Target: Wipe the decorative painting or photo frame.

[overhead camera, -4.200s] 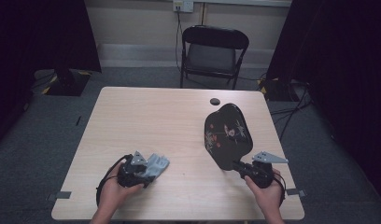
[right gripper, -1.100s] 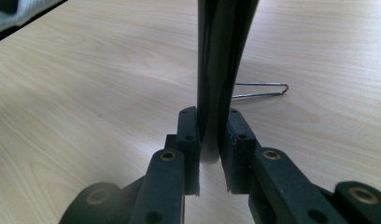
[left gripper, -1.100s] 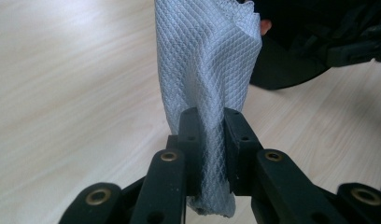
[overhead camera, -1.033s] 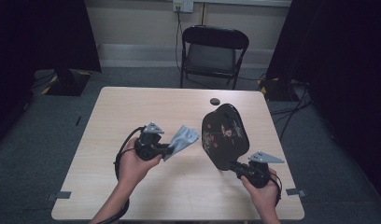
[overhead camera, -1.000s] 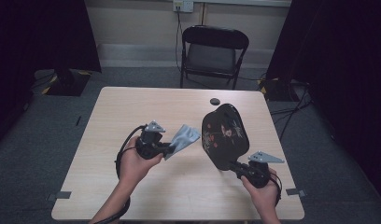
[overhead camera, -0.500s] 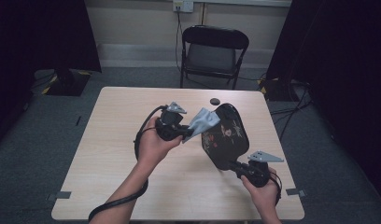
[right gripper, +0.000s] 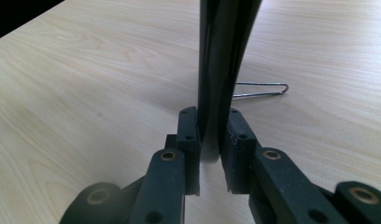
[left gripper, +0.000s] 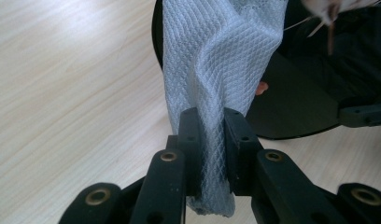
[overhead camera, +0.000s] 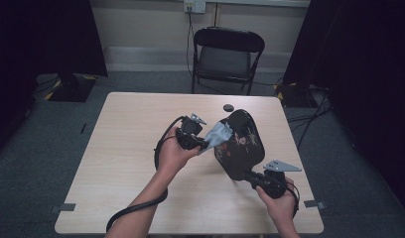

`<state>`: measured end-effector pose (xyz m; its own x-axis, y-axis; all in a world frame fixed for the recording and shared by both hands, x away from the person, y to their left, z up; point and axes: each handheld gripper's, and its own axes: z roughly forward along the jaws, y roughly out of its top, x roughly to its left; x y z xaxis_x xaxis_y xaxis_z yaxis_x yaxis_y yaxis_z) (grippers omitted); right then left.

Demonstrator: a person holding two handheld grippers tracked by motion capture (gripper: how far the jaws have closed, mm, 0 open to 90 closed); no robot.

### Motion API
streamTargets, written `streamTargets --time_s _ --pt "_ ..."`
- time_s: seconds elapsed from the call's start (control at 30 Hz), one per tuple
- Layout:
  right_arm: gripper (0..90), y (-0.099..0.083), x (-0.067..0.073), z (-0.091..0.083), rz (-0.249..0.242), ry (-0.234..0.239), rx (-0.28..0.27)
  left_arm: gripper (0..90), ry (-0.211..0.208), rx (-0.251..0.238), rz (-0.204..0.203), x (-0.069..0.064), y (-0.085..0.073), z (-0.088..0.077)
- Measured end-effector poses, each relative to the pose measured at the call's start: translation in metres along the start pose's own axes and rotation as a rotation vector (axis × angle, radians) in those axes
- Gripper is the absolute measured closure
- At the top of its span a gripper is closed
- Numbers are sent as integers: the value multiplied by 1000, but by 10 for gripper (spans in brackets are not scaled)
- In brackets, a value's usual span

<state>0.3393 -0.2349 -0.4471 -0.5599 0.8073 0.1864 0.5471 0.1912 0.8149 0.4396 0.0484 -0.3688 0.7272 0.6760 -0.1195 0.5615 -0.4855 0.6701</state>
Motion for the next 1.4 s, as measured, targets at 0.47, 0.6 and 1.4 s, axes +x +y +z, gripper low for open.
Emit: streamTargets --time_s 0.47,0.6,1.4 --pt "793 0 0 0 -1 0 2 786 11 85 -14 5 -19 31" --pt "793 1 0 0 -2 0 3 786 5 99 -27 6 -25 39" --pt "793 1 -1 0 -3 3 5 781 1 233 -10 -2 -47 67"
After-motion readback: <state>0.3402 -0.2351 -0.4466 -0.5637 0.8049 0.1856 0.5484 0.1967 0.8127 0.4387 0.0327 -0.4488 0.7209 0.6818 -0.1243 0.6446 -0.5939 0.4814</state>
